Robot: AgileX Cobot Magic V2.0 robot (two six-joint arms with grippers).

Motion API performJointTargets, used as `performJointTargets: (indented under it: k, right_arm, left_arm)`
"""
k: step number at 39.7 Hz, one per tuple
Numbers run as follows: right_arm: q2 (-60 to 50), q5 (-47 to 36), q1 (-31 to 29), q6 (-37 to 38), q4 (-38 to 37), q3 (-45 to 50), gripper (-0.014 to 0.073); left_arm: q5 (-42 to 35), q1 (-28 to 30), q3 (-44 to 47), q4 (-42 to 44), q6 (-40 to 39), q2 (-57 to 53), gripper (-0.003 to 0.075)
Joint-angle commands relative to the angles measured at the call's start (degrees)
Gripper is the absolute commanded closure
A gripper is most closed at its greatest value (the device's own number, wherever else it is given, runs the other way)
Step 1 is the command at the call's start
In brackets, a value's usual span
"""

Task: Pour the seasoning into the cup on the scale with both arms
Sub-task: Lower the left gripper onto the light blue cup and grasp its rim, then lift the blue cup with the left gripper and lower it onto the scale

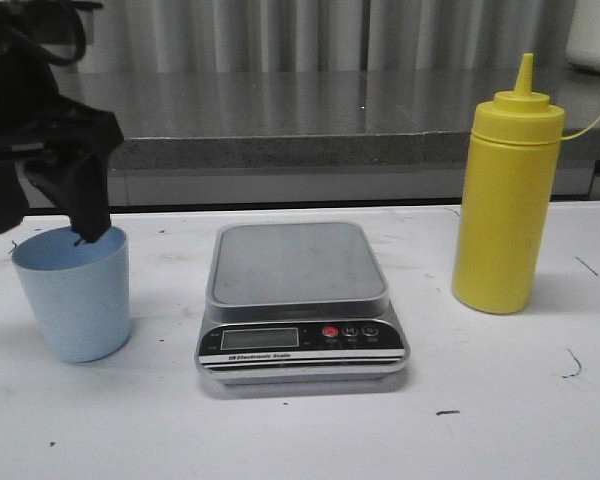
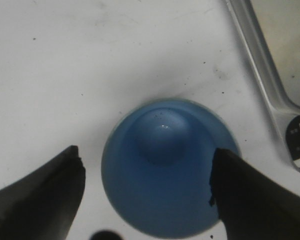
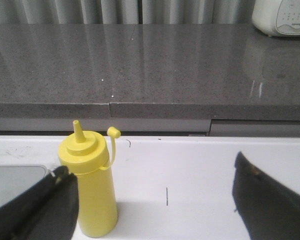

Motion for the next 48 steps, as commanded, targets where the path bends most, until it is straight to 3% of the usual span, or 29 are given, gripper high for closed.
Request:
performJointTargets:
  k: [1,8,12,22,31,37,48]
  right_arm:
    - [0.6,-5.0,-0.3,0.0,0.3,-2.1,-0.0046]
    - [0.6,-5.0,-0.3,0.0,0.3,-2.1,-0.0046]
    - [0.6,-5.0,-0.3,0.0,0.3,-2.1,-0.0046]
    - [0.6,-5.0,-0.3,0.0,0.3,-2.1,-0.0046]
    - [0.6,-5.0,-0.3,0.0,0.3,-2.1,-0.0046]
    - [0.6,-5.0,-0.3,0.0,0.3,-2.1,-0.0046]
    - [0.6,-5.0,-0.3,0.0,0.3,-2.1,-0.0046]
  left_arm:
    - [-0.8,-0.4,-2.3,0.3,-0.2,0.7,0.0254]
    - [-0.9,-0.4,-2.3,0.3,-0.2,4.0,0.0266]
    - [-0.8,-0.4,-2.3,0.3,-0.2,4.4,0.0330]
    - [-0.8,-0.4,-2.3,0.3,-0.2,4.4,0.0743]
    - [3.1,-0.4,-6.6,0.0,-0.2,4.0,0.0740]
    - [10.5,-1.3,-15.2,-0.5,-0.2,4.0,0.0740]
    - [13.9,-7.0,-29.7,-0.8,-0.2,9.0,0.0740]
